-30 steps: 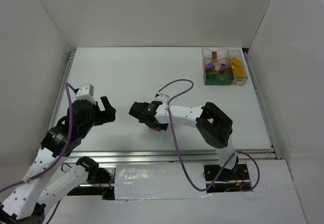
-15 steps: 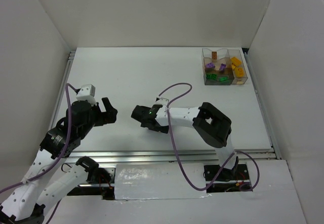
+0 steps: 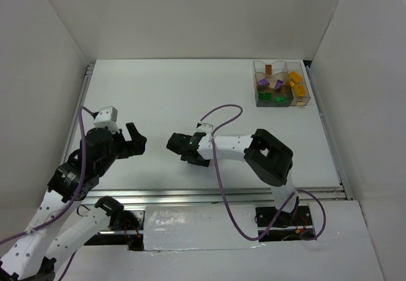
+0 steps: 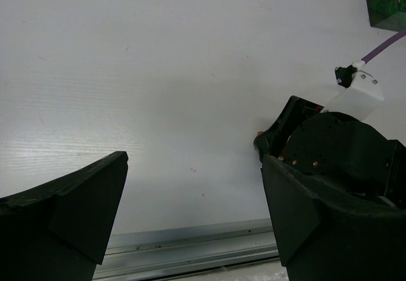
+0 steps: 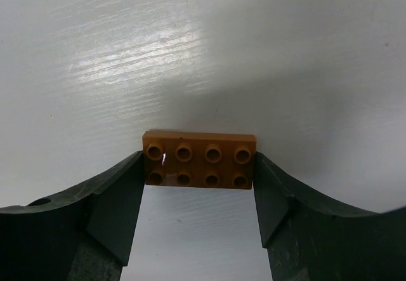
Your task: Sort the legos into containers by color
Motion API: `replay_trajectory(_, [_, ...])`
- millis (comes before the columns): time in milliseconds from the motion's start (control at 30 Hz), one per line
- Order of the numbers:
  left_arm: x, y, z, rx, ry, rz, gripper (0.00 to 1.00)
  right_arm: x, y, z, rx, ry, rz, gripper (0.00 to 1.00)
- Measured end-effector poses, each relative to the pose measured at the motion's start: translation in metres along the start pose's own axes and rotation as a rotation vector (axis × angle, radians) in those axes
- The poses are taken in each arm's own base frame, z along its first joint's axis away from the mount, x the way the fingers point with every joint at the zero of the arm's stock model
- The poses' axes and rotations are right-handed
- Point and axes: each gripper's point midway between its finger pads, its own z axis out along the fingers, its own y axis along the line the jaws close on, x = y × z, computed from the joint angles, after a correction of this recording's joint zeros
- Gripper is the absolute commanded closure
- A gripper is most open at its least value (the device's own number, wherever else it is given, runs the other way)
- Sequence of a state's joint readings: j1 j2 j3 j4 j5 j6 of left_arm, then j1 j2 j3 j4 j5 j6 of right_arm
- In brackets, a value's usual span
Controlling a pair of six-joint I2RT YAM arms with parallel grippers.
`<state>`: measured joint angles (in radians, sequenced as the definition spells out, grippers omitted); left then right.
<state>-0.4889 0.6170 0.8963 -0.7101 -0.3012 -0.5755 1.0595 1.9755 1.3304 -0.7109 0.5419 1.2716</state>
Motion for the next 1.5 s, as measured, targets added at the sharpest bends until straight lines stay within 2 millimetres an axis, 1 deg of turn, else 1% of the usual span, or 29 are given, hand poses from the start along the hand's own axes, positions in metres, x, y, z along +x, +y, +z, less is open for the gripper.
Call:
replay_trajectory(33, [0.0, 0.0, 0.0, 0.0, 0.0, 0.0, 0.0, 0.0, 0.0, 0.0, -0.01, -0.002, -0.002, 1.0])
replay_trajectory(167, [-0.002, 0.001, -0.002, 0.001, -0.011, -0.003, 0.0, -0.002, 0.0, -0.003, -0.071, -0.009, -0.032, 1.0])
replay_trajectory(233, [-0.003, 0.001, -0.004, 0.001, -0.021, -0.006, 0.01, -0.005, 0.0, -0.003, -0.105, -0.01, -0.079, 1.0])
replay_trajectory(300, [-0.004, 0.001, -0.006, 0.004, -0.031, -0.007, 0.0, -0.017, 0.001, -0.001, -0.131, -0.02, -0.126, 1.0])
replay_trajectory(333, [-0.005, 0.001, -0.006, 0.007, -0.032, -0.007, 0.0, -0.027, 0.001, 0.001, -0.146, -0.027, -0.148, 1.0])
replay_trajectory(400, [-0.005, 0.001, -0.007, 0.007, -0.034, -0.006, 0.01, -0.056, -0.002, 0.003, -0.174, -0.045, -0.175, 1.0])
replay_trajectory(467, [-0.005, 0.0, -0.007, 0.009, -0.033, -0.005, 0.0, -0.099, -0.01, 0.005, -0.206, -0.064, -0.17, 1.0])
replay_trajectory(500, [-0.004, 0.0, -0.007, 0.01, -0.033, -0.005, 0.0, -0.123, -0.015, 0.006, -0.218, -0.078, -0.156, 1.0])
replay_trajectory(533, [-0.004, 0.0, -0.007, 0.011, -0.034, -0.005, 0.01, -0.155, -0.019, 0.007, -0.233, -0.108, -0.133, 1.0])
replay_trajectory(567, [-0.004, 0.0, -0.007, 0.011, -0.034, -0.004, 0.0, -0.192, -0.026, 0.007, -0.243, -0.145, -0.109, 1.0])
replay_trajectory(633, [-0.005, 0.0, -0.008, 0.013, -0.037, -0.005, 0.01, -0.264, -0.044, 0.006, -0.232, -0.239, -0.097, 1.0])
replay_trajectory(667, [-0.005, -0.001, -0.008, 0.014, -0.039, -0.005, 0.01, -0.298, -0.051, 0.003, -0.218, -0.292, -0.091, 1.0])
replay_trajectory(700, [-0.005, -0.001, -0.008, 0.015, -0.039, -0.005, 0.01, -0.338, -0.058, 0.0, -0.205, -0.359, -0.089, 1.0])
replay_trajectory(733, [-0.005, -0.001, -0.009, 0.016, -0.038, -0.004, 0.01, -0.372, -0.063, -0.003, -0.191, -0.42, -0.098, 1.0])
replay_trajectory(767, [-0.005, -0.001, -0.009, 0.018, -0.038, -0.004, 0.0, -0.4, -0.071, -0.005, -0.167, -0.473, -0.111, 1.0])
replay_trajectory(800, [-0.005, -0.001, -0.009, 0.019, -0.038, -0.003, 0.01, -0.424, -0.079, -0.002, -0.139, -0.515, -0.125, 1.0])
replay_trajectory(867, [-0.004, -0.002, -0.008, 0.023, -0.033, -0.001, 0.01, -0.452, -0.094, 0.009, -0.074, -0.556, -0.15, 1.0])
replay_trajectory(933, [-0.003, -0.003, -0.007, 0.025, -0.023, 0.002, 0.01, -0.47, -0.113, 0.032, -0.004, -0.566, -0.171, 1.0])
replay_trajectory(967, [-0.002, -0.004, -0.005, 0.025, -0.017, 0.004, 0.0, -0.473, -0.121, 0.045, 0.022, -0.558, -0.182, 1.0])
replay_trajectory(1067, [0.002, -0.006, -0.001, 0.029, 0.004, 0.011, 0.01, -0.471, -0.149, 0.087, 0.076, -0.511, -0.216, 1.0])
replay_trajectory(1133, [0.005, -0.008, 0.001, 0.032, 0.019, 0.016, 0.01, -0.467, -0.167, 0.106, 0.087, -0.492, -0.234, 1.0])
replay_trajectory(1200, [0.006, -0.008, 0.003, 0.034, 0.027, 0.019, 0.0, -0.466, -0.181, 0.117, 0.089, -0.48, -0.256, 1.0])
replay_trajectory(1300, [0.007, -0.009, 0.003, 0.04, 0.031, 0.022, 0.0, -0.476, -0.194, 0.124, 0.081, -0.504, -0.268, 1.0])
replay_trajectory(1367, [0.007, -0.01, 0.003, 0.044, 0.03, 0.032, 0.0, -0.482, -0.197, 0.127, 0.068, -0.523, -0.271, 0.99])
replay_trajectory(1500, [0.007, -0.011, 0.005, 0.049, 0.034, 0.037, 0.0, -0.491, -0.192, 0.137, 0.043, -0.547, -0.282, 0.98])
